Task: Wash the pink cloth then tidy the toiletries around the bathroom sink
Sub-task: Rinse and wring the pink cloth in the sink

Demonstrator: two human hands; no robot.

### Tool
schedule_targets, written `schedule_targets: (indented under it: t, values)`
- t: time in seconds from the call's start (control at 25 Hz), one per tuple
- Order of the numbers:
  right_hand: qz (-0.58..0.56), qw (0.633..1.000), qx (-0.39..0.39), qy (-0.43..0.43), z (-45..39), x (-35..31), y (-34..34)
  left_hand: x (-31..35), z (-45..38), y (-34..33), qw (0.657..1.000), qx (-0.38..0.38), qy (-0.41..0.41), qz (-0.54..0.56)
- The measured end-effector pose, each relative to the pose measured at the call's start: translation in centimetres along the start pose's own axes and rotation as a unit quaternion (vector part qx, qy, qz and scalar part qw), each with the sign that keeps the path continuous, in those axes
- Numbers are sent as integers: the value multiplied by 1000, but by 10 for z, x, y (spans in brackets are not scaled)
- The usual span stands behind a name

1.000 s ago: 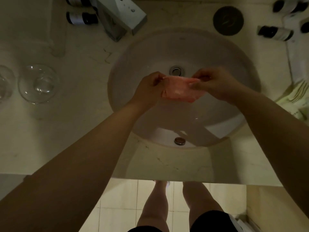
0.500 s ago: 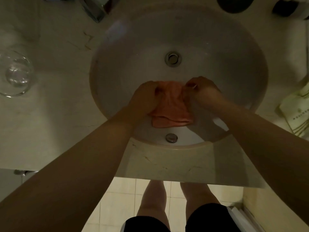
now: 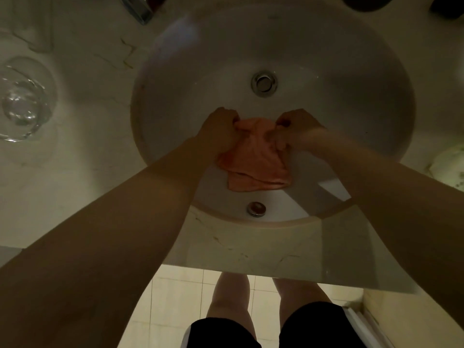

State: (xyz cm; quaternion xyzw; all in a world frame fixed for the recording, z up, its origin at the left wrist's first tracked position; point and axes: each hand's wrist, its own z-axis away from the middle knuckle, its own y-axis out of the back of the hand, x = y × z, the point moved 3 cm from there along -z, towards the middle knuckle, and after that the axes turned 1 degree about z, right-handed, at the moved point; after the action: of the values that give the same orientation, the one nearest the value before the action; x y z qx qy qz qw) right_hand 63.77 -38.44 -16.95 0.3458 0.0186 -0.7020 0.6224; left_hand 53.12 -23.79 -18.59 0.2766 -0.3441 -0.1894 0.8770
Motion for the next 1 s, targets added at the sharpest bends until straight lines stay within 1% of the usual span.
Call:
schedule_targets:
  t: [0.12, 0.2, 0.28, 0.36, 0.4, 0.48, 0.52, 0.56, 0.64, 0.72, 0.76, 0.8, 0.84, 0.88, 0.92, 0.96, 1.0]
  values:
    - [-64, 997, 25, 36, 2, -9, 21, 3, 0, 20, 996, -5, -20, 83]
    - [-93, 992, 45, 70, 4, -22, 36, 11, 0, 38, 989, 29, -25, 143]
    - [-152, 981, 51, 112, 10, -39, 52, 27, 4, 61, 969, 60, -51, 234]
    - [-204, 961, 56, 176, 19, -54, 65, 45, 11, 82, 943, 48, -85, 320]
    - [-196, 956, 68, 208, 26, -59, 69, 50, 15, 89, 940, 37, -98, 323]
    - [-126, 957, 101, 242, 35, -57, 68, 48, 20, 92, 957, 25, -114, 266]
    - [-98, 959, 103, 247, 36, -50, 62, 42, 20, 86, 968, 17, -121, 221]
    - [-78, 963, 92, 240, 35, -38, 52, 34, 22, 76, 976, 5, -127, 177]
    - [-44, 975, 41, 214, 31, -11, 26, 13, 22, 48, 987, -27, -131, 94]
    - [-12, 982, 10, 186, 30, 8, 8, -2, 25, 24, 990, -42, -121, 50]
    - [-2, 984, 7, 178, 32, 13, 3, -4, 28, 17, 990, -36, -131, 38]
    - [3, 984, 4, 179, 33, 14, 0, -4, 29, 12, 988, -6, -156, 14]
    - [10, 982, -3, 189, 36, 12, -2, 0, 30, 11, 980, 40, -194, -15]
    - [25, 979, -14, 204, 38, 9, -3, 6, 30, 12, 964, 81, -250, -41]
    - [49, 973, -23, 225, 40, 6, -4, 12, 29, 13, 941, 106, -314, -73]
    - [80, 967, -31, 241, 39, 3, -4, 15, 27, 15, 919, 111, -368, -87]
    - [101, 963, -42, 247, 39, 1, -3, 17, 24, 17, 910, 93, -396, -81]
